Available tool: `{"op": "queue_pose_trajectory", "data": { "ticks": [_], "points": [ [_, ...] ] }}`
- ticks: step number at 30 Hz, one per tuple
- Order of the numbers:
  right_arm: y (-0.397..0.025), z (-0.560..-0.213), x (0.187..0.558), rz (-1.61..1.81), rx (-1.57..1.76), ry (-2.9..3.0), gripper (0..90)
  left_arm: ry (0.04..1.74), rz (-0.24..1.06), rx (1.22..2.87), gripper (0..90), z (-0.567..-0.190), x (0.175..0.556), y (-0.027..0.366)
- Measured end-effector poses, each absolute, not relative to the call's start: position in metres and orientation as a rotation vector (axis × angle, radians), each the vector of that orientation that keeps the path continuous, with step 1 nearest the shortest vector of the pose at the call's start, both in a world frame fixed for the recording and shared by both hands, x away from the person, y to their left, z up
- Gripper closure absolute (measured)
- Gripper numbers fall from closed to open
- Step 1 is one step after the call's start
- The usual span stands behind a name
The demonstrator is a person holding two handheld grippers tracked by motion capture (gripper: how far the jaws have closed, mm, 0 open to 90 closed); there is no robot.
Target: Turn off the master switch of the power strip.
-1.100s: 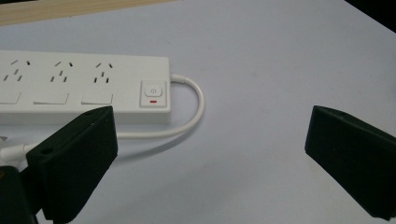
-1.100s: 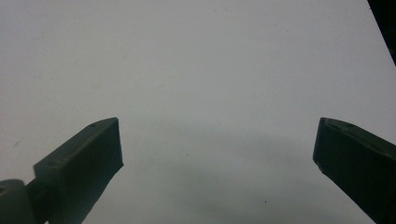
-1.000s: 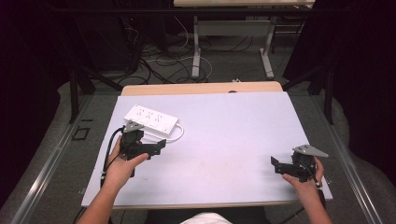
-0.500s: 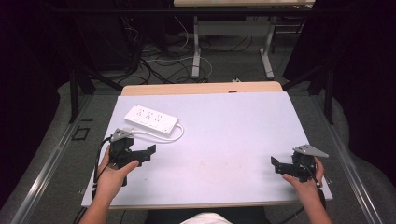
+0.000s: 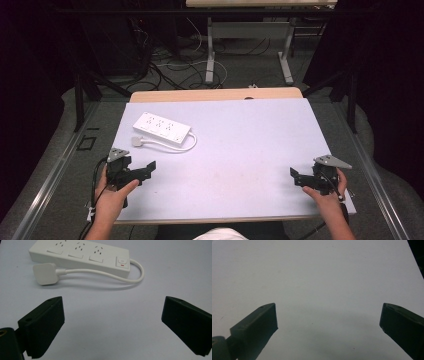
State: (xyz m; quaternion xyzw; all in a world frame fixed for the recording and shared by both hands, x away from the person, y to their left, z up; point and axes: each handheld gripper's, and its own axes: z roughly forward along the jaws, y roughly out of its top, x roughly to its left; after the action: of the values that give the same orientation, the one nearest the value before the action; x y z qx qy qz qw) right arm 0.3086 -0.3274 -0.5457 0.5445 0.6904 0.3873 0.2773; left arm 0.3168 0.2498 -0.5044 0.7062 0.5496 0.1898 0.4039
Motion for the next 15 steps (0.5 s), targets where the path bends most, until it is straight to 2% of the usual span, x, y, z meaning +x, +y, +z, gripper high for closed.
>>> {"op": "queue_pose_trajectory", "data": {
  "ticks": [15],
  "points": [
    [-0.328,-0.545,0.308,1.041,1.47,1.861,0.9,1.451,0.546,1.757,5.1,-0.528,0.307,0.265]
  ]
}}
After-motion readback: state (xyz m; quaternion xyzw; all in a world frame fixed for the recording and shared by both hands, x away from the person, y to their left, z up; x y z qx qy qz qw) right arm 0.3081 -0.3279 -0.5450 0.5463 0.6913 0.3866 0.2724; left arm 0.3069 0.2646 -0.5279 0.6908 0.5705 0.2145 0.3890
